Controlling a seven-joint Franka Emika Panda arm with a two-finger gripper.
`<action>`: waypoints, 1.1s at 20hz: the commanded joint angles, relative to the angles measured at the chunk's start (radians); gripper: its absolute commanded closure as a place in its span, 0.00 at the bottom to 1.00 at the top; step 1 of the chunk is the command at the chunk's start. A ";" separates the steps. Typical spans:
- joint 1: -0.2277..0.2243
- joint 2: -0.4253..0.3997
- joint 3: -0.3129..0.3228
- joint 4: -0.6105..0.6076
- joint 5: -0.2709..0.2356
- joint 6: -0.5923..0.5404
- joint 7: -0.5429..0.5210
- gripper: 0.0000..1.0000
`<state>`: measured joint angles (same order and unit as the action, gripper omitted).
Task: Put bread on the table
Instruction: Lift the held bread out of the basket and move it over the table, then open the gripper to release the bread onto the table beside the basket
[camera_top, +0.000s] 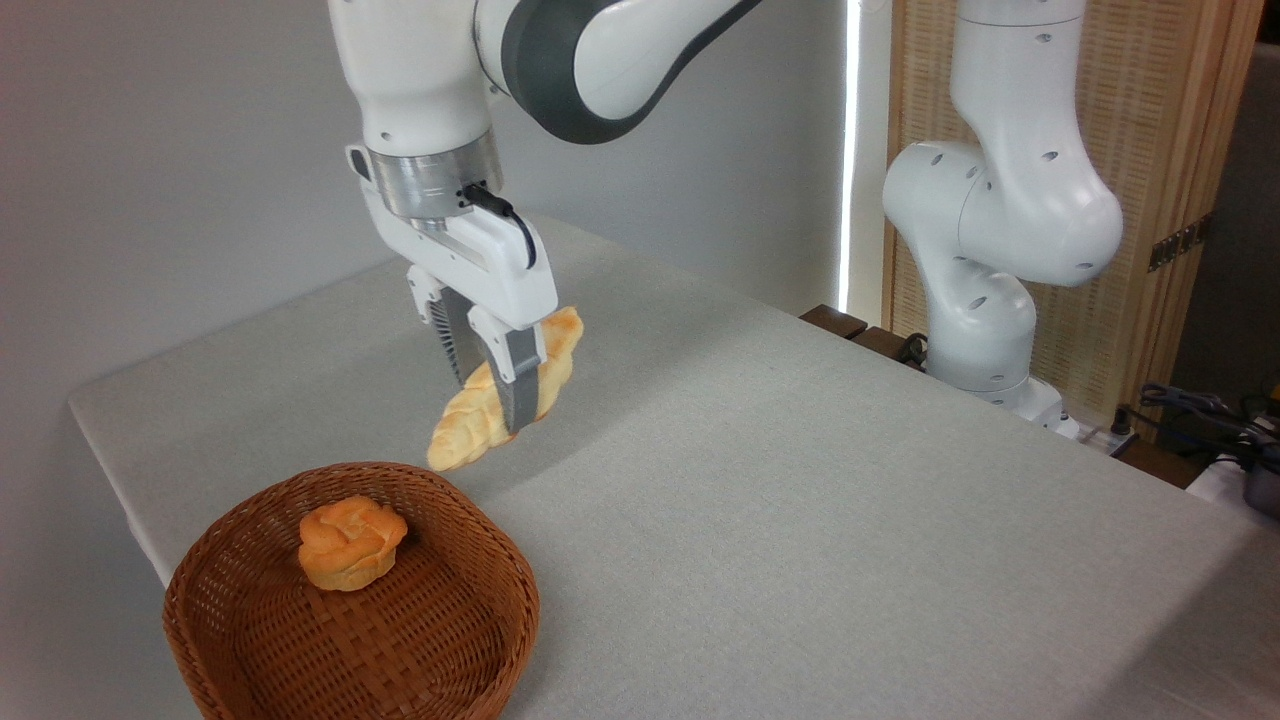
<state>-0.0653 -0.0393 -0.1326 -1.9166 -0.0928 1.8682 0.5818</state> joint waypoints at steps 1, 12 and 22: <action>-0.030 -0.037 0.005 -0.055 -0.001 0.002 0.018 0.26; -0.059 -0.028 0.007 -0.058 -0.002 0.014 0.015 0.00; -0.053 -0.036 0.076 -0.015 0.002 0.071 0.018 0.00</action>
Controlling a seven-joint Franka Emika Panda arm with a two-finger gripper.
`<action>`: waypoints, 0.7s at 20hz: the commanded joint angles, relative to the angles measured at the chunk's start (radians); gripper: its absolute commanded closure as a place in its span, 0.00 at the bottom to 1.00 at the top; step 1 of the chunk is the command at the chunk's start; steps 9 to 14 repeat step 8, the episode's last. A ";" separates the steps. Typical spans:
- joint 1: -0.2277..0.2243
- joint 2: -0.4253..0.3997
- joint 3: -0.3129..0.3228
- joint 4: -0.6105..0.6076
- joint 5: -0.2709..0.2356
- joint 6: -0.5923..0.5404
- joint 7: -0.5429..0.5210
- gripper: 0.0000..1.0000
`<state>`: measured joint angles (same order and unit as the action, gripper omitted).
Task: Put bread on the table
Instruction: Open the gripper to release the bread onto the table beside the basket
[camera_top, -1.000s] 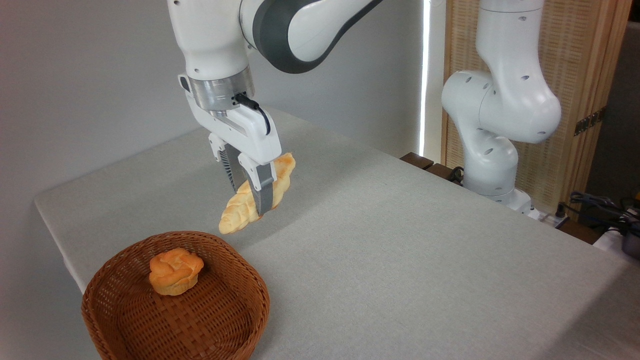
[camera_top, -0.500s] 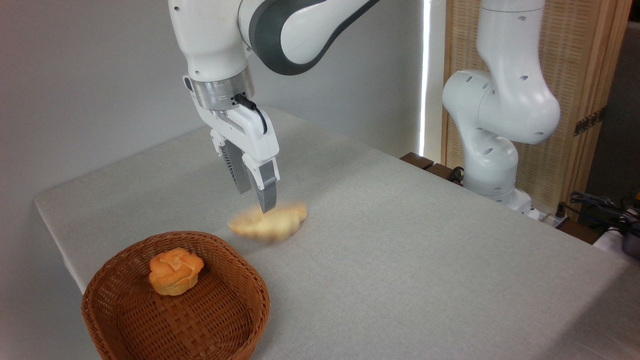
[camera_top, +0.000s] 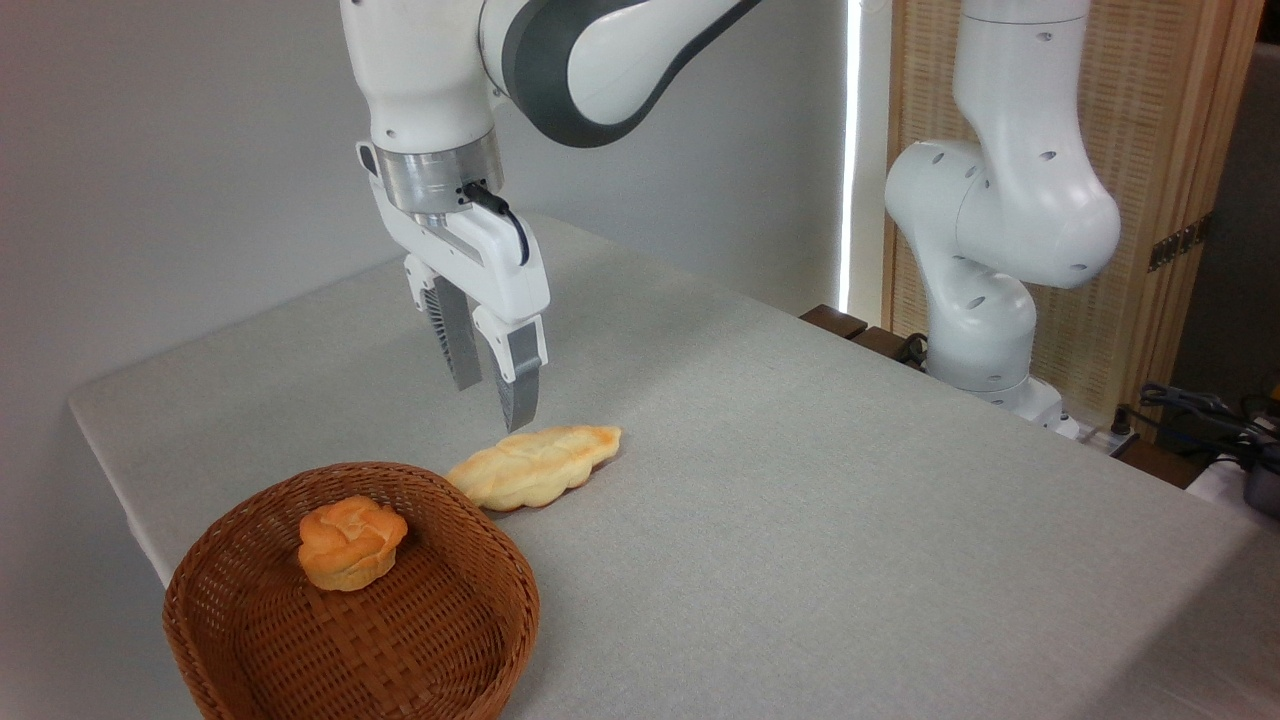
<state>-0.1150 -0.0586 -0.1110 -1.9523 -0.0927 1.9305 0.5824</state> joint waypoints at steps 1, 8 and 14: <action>-0.003 -0.017 0.074 0.035 0.002 0.010 0.017 0.00; -0.002 -0.018 0.174 0.062 0.001 0.018 0.083 0.00; -0.002 -0.018 0.174 0.062 0.001 0.018 0.083 0.00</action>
